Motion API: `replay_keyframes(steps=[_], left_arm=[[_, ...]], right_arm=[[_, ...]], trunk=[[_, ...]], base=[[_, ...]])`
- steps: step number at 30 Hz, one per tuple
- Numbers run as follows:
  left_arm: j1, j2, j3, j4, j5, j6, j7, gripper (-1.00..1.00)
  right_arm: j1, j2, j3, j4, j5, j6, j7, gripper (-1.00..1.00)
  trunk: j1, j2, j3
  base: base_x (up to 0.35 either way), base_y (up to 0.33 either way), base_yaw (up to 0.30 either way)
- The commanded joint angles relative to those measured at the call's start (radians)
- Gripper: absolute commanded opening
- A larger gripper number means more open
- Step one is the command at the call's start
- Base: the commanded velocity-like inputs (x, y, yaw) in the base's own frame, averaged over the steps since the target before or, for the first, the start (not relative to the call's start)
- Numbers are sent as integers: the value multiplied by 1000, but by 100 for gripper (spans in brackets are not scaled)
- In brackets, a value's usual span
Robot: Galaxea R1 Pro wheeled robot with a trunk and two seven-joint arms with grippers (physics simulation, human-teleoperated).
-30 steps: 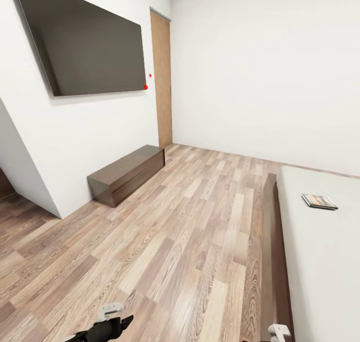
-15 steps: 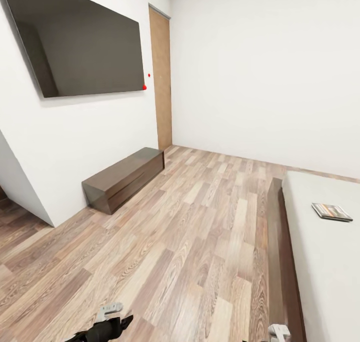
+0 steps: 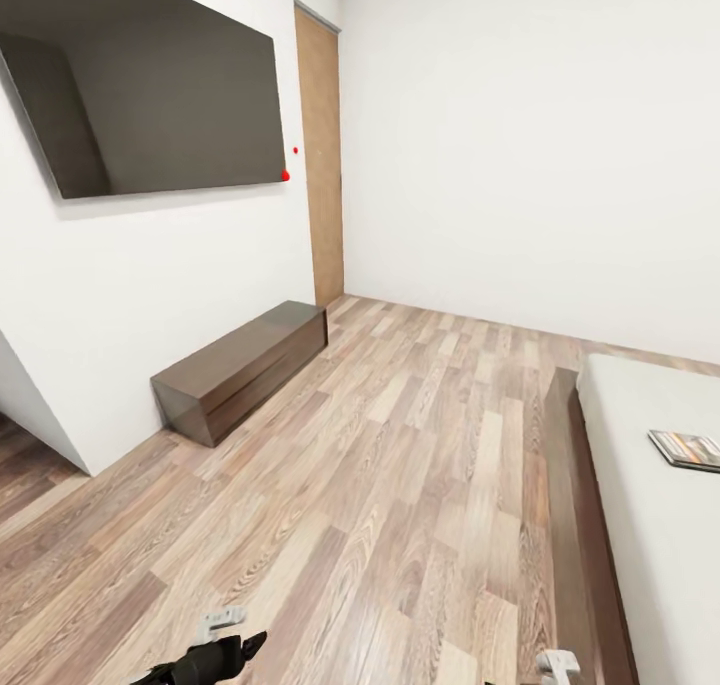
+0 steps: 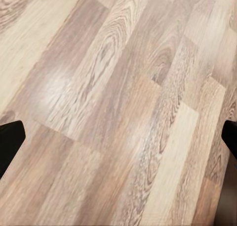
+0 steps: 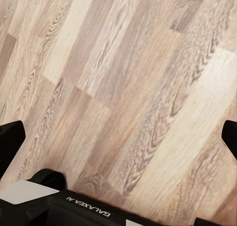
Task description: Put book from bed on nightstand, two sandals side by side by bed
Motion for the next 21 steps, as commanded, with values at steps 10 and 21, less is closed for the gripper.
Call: replay_keyframes(steps=[10,21], left_arm=[[-1,-2,6,0,-10,-1,-5,100],[-1,-3,5,1,-10,-1,-5,100]], right_arm=[[0,51,-9,-2,7,7,-7,100],[0,68,-10,0,2,6,-156,100]], trunk=[[1,0,-1],[1,0,-1]], base=[[327,0,0],[327,0,0]])
